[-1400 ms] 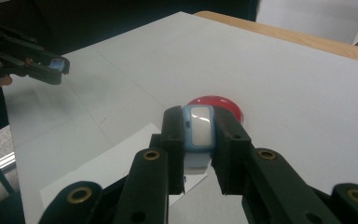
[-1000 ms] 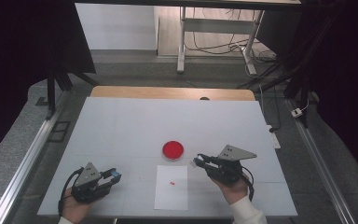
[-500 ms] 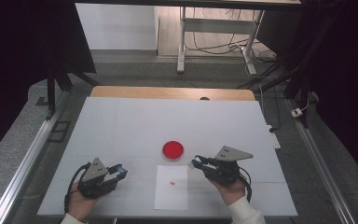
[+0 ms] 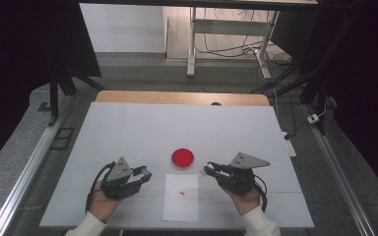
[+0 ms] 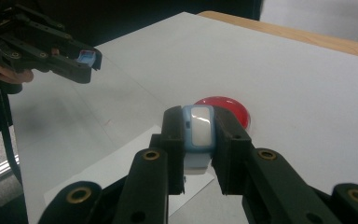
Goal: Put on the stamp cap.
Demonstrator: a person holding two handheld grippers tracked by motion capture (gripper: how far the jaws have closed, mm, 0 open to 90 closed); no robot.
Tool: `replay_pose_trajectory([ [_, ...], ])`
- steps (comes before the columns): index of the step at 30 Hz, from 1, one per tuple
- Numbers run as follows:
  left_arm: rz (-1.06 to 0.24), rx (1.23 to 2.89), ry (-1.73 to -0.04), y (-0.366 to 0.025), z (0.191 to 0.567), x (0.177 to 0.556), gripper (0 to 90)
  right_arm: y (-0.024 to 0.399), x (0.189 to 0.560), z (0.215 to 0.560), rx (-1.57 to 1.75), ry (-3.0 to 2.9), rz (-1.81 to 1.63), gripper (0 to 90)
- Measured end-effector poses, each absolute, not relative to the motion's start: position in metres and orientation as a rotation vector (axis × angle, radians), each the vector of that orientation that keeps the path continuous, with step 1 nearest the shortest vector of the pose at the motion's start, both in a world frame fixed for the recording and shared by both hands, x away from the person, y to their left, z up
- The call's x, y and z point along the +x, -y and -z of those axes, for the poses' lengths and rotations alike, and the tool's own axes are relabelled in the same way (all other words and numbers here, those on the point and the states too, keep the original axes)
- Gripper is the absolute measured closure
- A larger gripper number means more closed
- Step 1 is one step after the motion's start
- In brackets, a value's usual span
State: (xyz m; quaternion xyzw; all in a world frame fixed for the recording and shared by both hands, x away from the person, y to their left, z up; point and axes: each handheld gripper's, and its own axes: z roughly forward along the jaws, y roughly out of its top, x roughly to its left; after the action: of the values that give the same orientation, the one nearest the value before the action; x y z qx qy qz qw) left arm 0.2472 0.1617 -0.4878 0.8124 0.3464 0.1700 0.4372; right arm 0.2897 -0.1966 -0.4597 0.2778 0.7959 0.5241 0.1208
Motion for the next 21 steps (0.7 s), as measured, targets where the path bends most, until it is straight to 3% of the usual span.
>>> replay_pose_trajectory([
  [21, -0.348, 2.038, -0.771, -0.112, 0.489, 0.267, 64.7, 0.198, 0.293, 0.458, 0.810, -2.315, -1.528, 74.8],
])
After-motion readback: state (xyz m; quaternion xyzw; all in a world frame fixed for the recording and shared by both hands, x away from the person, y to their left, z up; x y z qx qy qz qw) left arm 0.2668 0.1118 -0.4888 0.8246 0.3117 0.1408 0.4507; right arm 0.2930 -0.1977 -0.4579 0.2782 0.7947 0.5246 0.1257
